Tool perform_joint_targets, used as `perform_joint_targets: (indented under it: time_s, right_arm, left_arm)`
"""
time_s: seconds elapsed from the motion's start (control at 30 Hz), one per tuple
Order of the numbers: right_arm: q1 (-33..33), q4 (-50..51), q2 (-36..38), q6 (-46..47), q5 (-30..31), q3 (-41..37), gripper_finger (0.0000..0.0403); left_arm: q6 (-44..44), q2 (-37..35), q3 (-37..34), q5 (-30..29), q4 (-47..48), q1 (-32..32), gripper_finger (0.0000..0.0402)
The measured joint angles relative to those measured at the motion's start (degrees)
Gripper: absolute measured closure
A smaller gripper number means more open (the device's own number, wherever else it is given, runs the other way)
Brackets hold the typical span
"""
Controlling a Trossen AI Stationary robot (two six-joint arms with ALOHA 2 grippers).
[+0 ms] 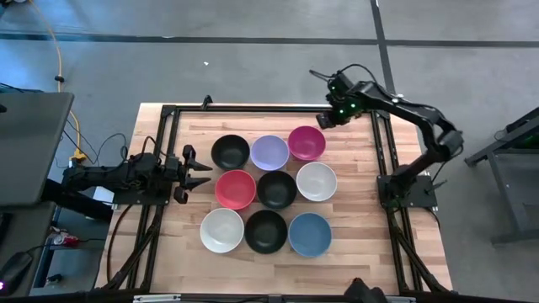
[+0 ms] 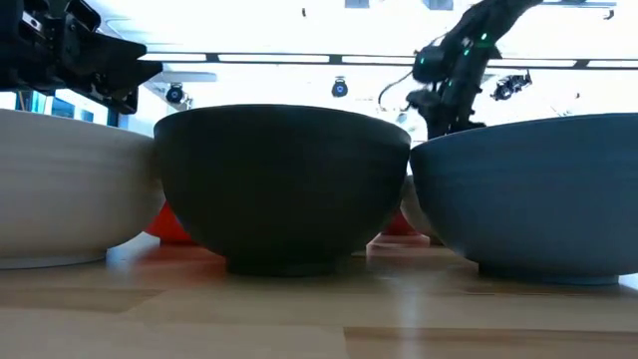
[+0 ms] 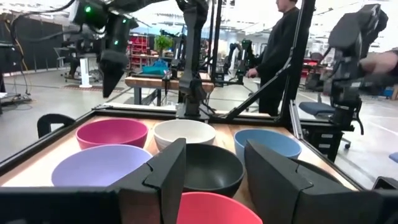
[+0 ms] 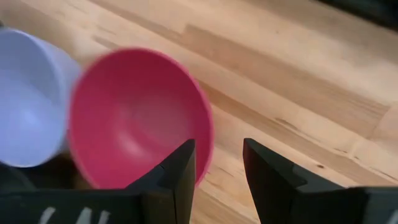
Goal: Nest bowls inside each other
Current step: Stack the pink bowl on top of the center black bowl
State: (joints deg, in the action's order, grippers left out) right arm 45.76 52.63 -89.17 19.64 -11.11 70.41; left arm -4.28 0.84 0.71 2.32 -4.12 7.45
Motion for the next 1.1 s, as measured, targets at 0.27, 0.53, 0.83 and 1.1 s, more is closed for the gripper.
perform_joint_targets:
  time_s: [0.27,0.53,0.83,1.1]
  right_arm:
    - [-0.1,1.2,-6.1,-2.5,0.0,0.0,0.0277]
    - [-1.9,-2.9,-6.5,-2.0,0.4,0.0,0.0277]
    - [-3.2,-2.7,-6.5,-0.3,4.1,0.0,0.0277]
    - [-5.8,-2.3,-7.8,1.1,4.9,0.0,0.0277]
  left_arm:
    - [0.0,0.0,0.0,0.0,0.0,0.0,0.0249]
    - [0.0,0.0,0.0,-0.6,0.0,0.0,0.0249]
    - [0.0,0.0,0.0,-0.6,0.0,0.0,0.0249]
    - [0.0,0.0,0.0,-0.6,0.0,0.0,0.0249]
